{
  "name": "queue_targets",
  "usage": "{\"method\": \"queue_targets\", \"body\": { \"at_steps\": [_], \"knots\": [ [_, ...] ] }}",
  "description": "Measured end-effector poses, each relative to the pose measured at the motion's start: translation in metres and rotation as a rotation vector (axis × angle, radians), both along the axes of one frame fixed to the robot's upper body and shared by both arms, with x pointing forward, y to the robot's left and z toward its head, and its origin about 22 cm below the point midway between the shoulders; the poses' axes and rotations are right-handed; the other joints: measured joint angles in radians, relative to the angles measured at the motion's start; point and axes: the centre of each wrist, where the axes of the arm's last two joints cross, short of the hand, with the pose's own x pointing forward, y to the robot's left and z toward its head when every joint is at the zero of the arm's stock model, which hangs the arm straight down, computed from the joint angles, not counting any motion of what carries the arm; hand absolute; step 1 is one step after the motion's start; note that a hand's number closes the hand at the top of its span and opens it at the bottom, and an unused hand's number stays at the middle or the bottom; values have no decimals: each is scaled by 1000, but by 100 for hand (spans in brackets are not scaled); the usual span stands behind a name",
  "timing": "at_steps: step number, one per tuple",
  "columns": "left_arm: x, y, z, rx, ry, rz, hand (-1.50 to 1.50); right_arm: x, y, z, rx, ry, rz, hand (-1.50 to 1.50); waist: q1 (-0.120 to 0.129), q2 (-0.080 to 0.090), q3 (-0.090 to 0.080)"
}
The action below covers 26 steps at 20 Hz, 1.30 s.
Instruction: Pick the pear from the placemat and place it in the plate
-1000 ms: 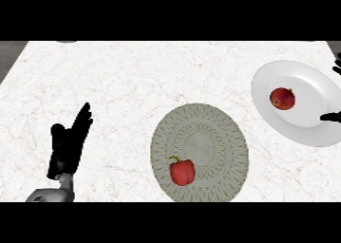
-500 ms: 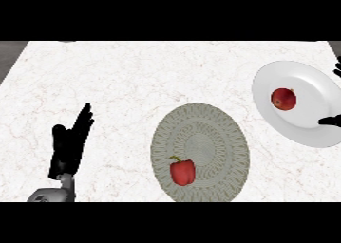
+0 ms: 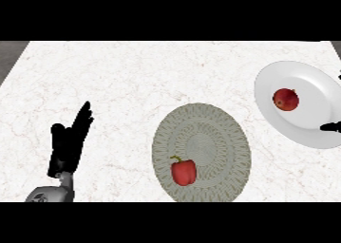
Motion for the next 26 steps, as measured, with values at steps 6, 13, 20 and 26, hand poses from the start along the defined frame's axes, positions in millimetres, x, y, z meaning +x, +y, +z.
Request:
{"method": "queue_targets", "body": {
  "at_steps": [6, 13, 20, 26],
  "knots": [
    [-1, -4, -2, -10, 4, 4, 0, -11, -12, 0, -16, 9, -33, -150, 2, 1, 1],
    [1, -9, 0, -4, 2, 2, 0, -27, -32, 5, -32, 0, -85, -150, 4, 4, 2],
    [5, -11, 1, -3, -7, -5, 0, -34, -41, 8, -12, -28, -140, -150, 9, 7, 3],
    [5, -11, 2, -6, -7, -12, 0, -44, -51, 11, -15, -41, -196, -150, 14, 9, 4]
  ]
}}
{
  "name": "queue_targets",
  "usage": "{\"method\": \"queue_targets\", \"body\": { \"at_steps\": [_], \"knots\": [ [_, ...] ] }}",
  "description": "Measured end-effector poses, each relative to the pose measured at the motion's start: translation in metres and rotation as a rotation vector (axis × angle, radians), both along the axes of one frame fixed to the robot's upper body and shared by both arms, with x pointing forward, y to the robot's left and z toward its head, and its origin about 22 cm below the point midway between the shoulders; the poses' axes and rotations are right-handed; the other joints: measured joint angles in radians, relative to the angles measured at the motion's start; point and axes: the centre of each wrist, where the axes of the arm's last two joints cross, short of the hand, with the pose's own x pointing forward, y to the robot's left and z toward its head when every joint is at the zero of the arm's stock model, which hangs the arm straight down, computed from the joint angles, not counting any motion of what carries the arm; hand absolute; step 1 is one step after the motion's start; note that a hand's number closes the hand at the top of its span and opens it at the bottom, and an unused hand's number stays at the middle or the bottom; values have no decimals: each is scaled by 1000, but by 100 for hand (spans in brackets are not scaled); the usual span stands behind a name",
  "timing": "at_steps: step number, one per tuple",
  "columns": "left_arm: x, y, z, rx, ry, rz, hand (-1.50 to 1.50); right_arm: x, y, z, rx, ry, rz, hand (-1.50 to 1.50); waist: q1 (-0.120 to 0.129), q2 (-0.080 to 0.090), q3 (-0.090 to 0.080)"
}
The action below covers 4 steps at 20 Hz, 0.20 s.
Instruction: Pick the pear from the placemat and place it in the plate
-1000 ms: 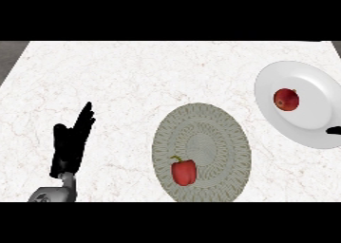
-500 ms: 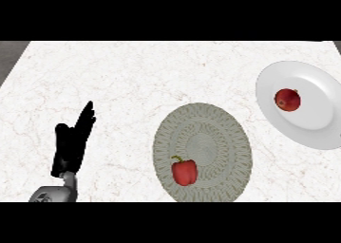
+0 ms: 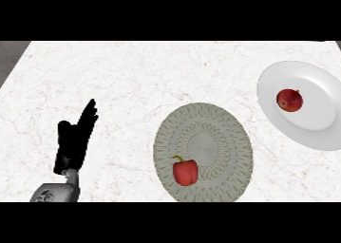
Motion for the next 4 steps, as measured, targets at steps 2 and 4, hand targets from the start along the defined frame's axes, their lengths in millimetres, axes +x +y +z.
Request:
{"method": "queue_targets", "body": {
  "at_steps": [2, 4],
  "knots": [
    [-3, 1, -1, 0, -6, -4, 0, -3, -3, 1, -4, 2, -8, -150, 3, 0, 0],
    [-3, 2, -1, 0, -4, -6, 0, -7, -7, 2, -17, 7, -16, -150, 4, 1, 1]
  ]
}}
